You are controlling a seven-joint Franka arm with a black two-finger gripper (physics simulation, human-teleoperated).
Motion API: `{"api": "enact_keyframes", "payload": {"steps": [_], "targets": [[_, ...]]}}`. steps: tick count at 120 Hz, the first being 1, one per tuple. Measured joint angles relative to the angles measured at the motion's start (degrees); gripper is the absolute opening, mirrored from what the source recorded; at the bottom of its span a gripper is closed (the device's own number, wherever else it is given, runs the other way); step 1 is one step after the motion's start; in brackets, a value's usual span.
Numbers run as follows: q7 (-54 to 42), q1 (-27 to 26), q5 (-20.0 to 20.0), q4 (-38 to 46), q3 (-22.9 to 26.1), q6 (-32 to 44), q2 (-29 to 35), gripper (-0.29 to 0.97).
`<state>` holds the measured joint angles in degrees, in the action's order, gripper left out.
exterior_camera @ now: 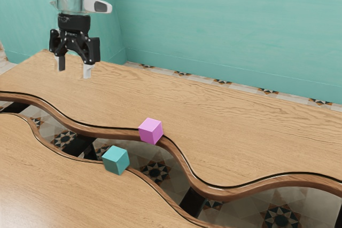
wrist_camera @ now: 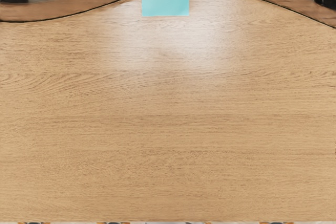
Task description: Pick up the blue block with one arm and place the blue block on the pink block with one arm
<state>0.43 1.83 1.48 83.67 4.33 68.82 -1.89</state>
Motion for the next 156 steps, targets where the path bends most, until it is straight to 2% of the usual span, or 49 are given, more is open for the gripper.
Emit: {"api": "enact_keyframes", "payload": {"steps": [11, 23, 37, 52, 70, 85, 117, 139, 156], "targets": [[0.1, -1.7, 0.1, 0.6, 0.1, 9.2, -0.2, 0.68], [0.2, -3.2, 0.2, 1.5, 0.0, 15.5, -0.5, 0.68], [0.3, -4.3, 0.1, 17.5, -0.7, 24.2, 3.8, 0.68], [0.4, -3.7, -0.1, 31.2, -1.0, 36.2, 4.9, 0.68], [0.4, -1.4, -0.1, 42.7, -1.2, 49.1, 5.2, 0.68], [0.4, -1.5, -0.2, 47.7, -1.3, 57.6, 4.7, 0.68], [0.2, -3.0, 0.2, 49.8, -2.2, 66.6, 1.8, 0.68], [-0.5, -4.3, 0.2, 50.1, -3.8, 69.3, 0.3, 0.68], [-0.9, -2.8, 0.3, 50.1, -4.1, 70.4, -1.2, 0.68]]}}
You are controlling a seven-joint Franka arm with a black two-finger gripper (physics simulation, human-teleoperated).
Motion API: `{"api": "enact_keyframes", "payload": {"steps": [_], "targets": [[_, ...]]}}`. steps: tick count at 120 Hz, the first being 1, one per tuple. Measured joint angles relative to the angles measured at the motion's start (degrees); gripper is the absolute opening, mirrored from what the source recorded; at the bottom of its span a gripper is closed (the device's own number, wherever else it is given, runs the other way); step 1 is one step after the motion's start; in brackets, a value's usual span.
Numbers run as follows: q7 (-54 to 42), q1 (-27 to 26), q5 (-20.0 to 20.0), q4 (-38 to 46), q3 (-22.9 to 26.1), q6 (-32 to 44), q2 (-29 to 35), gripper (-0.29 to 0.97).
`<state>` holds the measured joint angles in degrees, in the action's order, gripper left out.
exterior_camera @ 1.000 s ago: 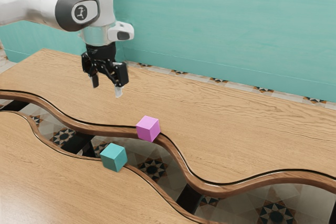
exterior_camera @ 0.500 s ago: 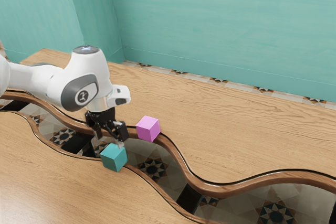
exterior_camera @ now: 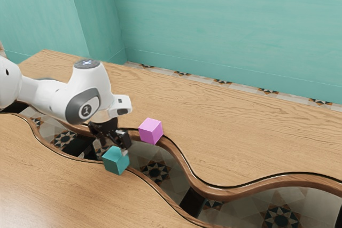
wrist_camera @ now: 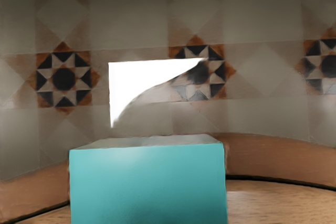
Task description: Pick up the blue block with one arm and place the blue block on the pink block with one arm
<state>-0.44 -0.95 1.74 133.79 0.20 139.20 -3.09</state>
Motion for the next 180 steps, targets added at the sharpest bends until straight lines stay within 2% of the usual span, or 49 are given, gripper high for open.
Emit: {"api": "enact_keyframes", "payload": {"steps": [81, 110, 157, 180], "targets": [[-1.0, 0.9, -0.1, -0.1, 0.0, 3.0, -5.0, 0.68], [-1.1, 0.9, -0.1, -0.2, -0.1, 3.1, -5.1, 0.53], [-1.0, 0.9, 0.0, -0.2, -0.8, 3.1, -4.9, 0.38], [-0.5, 0.8, 0.4, -1.4, -0.8, 0.8, -1.3, 0.32]]}}
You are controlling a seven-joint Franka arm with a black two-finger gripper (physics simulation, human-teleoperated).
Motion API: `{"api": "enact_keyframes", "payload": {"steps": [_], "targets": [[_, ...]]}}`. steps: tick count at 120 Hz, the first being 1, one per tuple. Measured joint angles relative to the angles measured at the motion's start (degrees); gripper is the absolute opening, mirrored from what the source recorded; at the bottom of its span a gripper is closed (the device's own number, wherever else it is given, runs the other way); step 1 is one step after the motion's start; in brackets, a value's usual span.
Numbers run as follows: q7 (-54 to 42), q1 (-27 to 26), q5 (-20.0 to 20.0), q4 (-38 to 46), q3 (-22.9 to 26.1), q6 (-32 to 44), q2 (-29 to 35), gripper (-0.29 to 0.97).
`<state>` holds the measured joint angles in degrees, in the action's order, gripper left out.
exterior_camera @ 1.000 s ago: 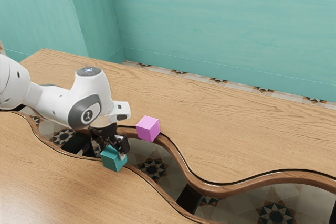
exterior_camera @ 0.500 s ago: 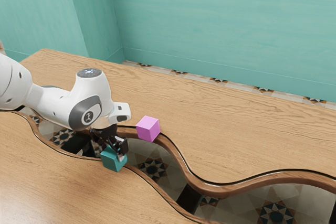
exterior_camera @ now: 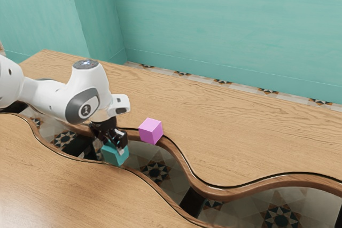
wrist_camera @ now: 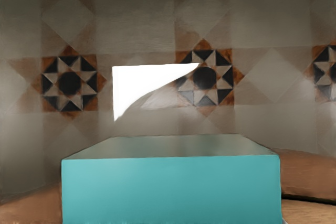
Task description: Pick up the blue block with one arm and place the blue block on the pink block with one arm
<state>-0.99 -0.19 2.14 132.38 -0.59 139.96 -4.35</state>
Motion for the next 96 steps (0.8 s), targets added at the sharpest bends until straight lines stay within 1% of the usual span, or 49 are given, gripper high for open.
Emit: {"api": "enact_keyframes", "payload": {"steps": [15, 22, 30, 57, 70, 96], "targets": [[0.4, 0.0, 0.2, -8.6, 0.2, -6.2, 1.1, 0.29], [0.6, 0.1, 0.4, -14.2, 0.3, -9.4, -1.2, 0.29], [0.7, 0.1, 0.5, -18.7, 0.5, -12.4, -3.6, 0.29], [0.8, 0.2, 0.5, -28.2, 1.1, -19.0, -10.5, 0.28], [0.7, 0.0, 0.6, -32.1, 2.1, -20.9, -14.0, 0.27], [0.6, 0.1, 1.3, -40.9, 2.5, -23.9, -21.6, 0.27]]}}
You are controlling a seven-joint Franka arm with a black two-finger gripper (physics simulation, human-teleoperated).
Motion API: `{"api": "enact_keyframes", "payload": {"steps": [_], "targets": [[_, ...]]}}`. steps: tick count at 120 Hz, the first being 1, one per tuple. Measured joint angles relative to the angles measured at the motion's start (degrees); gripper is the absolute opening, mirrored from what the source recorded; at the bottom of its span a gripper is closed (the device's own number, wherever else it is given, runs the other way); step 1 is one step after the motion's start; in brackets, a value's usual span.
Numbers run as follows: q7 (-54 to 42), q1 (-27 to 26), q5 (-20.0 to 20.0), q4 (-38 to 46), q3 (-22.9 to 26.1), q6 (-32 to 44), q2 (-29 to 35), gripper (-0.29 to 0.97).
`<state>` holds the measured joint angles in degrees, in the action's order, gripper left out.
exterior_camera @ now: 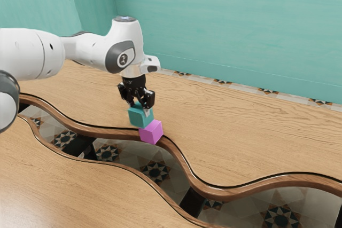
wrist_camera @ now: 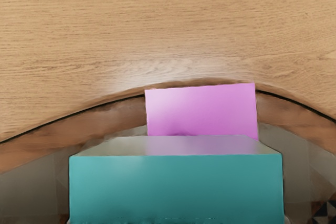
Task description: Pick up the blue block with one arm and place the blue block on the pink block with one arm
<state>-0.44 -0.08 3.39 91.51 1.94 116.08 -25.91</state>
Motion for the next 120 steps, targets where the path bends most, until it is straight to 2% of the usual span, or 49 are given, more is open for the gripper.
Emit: {"api": "enact_keyframes", "payload": {"steps": [25, 120], "targets": [[-0.1, -0.1, 0.4, -1.3, 1.5, -1.1, -0.7, 0.26], [-0.4, -0.1, 1.5, -6.6, 1.1, -1.4, -4.4, 0.26]]}}
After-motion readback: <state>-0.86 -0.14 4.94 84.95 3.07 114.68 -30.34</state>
